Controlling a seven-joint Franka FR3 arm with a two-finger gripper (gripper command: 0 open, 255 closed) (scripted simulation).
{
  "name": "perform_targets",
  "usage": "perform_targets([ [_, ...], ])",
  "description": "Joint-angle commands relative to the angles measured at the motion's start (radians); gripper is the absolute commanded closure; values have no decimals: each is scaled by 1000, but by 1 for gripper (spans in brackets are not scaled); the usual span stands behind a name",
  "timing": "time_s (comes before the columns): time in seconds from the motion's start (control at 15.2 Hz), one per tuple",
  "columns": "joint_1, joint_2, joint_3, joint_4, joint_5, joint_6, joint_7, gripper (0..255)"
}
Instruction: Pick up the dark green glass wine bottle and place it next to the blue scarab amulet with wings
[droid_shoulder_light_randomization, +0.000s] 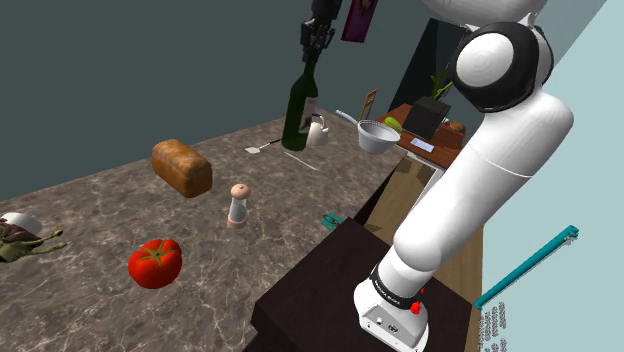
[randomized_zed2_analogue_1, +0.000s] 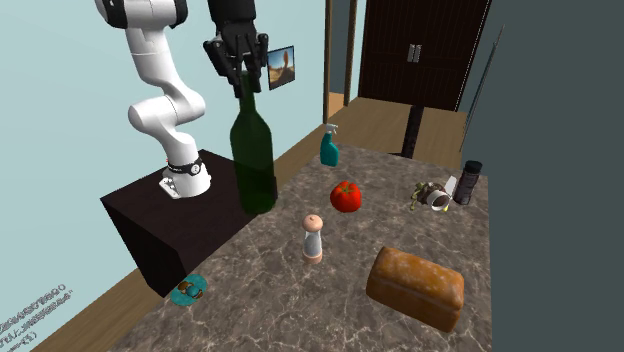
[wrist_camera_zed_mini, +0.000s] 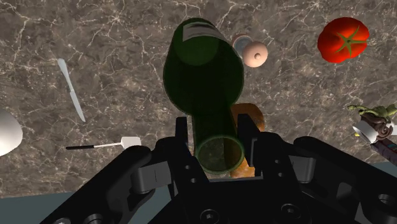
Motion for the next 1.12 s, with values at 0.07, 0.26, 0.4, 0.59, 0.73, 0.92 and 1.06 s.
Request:
perform_targets([
  [0.07,-24,5,-25,83,3,-81,-48,255],
  [0.26,-42,8,-45,140,6,-134,-85,255],
  [0.4,-41,-10,-44,88,4,-101,-84,255],
  [0.59,-40,-34,-43,16,1,-52,-83,255],
  [0.73,-40,-48,-42,-29,-1,-21,-82,255],
  [0.92,-39,-66,-41,-93,-3,24,-82,255],
  [1.06,-39,-77,-41,-133,-4,54,-81,255],
])
